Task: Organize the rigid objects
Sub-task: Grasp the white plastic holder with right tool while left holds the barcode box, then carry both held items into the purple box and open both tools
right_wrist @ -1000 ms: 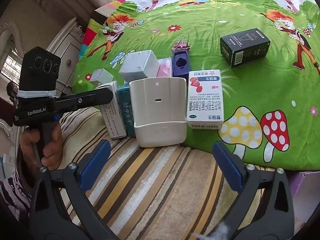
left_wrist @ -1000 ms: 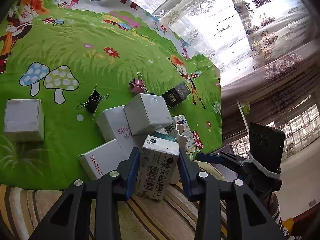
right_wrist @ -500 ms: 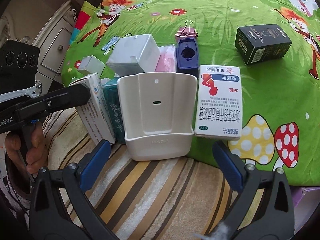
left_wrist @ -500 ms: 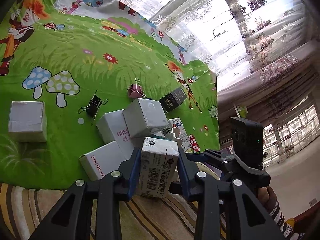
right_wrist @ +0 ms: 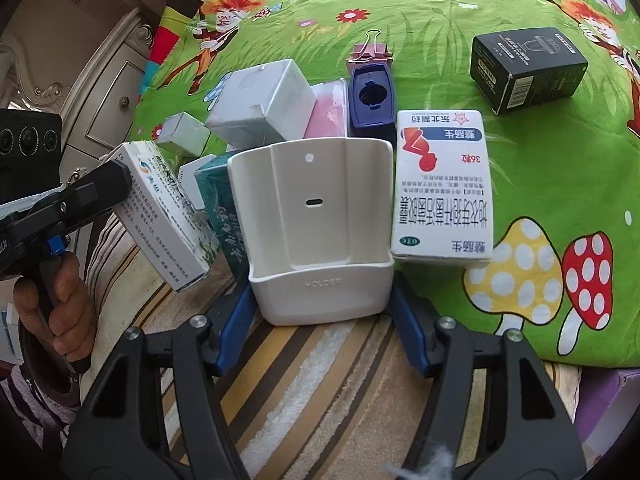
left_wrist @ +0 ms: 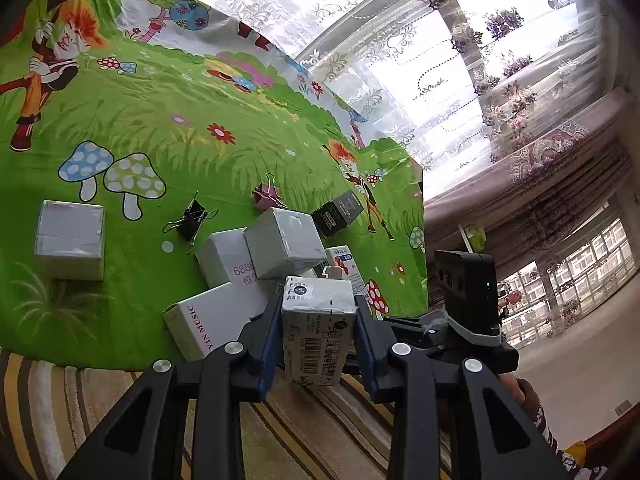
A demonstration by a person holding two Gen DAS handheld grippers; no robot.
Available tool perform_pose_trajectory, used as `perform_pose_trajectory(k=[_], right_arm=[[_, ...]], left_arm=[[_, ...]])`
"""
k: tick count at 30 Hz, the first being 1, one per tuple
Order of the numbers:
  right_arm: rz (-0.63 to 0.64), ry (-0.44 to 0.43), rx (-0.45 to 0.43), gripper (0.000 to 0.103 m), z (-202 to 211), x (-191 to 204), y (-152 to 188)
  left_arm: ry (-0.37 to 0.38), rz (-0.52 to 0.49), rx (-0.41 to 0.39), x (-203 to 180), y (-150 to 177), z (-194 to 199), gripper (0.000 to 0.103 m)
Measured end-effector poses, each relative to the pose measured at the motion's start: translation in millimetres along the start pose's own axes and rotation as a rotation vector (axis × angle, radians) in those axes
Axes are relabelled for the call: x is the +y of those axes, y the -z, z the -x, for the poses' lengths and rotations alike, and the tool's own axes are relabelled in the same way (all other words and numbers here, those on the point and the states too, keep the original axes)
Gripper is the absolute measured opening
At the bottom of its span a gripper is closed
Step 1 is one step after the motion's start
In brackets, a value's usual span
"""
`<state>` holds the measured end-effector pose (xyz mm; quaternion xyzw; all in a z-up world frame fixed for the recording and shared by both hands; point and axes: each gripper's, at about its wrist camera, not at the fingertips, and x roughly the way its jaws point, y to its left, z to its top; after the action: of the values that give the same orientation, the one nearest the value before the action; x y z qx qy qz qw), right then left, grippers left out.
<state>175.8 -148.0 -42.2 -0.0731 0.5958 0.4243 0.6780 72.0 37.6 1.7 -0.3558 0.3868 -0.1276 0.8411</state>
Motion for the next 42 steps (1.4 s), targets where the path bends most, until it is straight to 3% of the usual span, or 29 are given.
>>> perform_pose_trajectory(k=[12, 24, 32, 42], right_arm=[[0.009, 0.021, -0.089, 0.068, 32, 2, 27], [-0.036, 0.049, -0.243, 0.068, 79, 2, 71], [-0.104, 0.069, -0.345, 0.067, 112, -5, 107], [-0.251, 0.074, -0.461, 0.067, 151, -33, 164]], left_arm=[[0.004, 0.002, -0.014, -5, 6, 7, 0.035], [0.061, -0.003, 0.012, -29, 20, 5, 0.035], [0.105, -0.044, 0.056, -60, 32, -6, 0.035], [0.177, 0.035, 0.124, -77, 41, -32, 0.035]])
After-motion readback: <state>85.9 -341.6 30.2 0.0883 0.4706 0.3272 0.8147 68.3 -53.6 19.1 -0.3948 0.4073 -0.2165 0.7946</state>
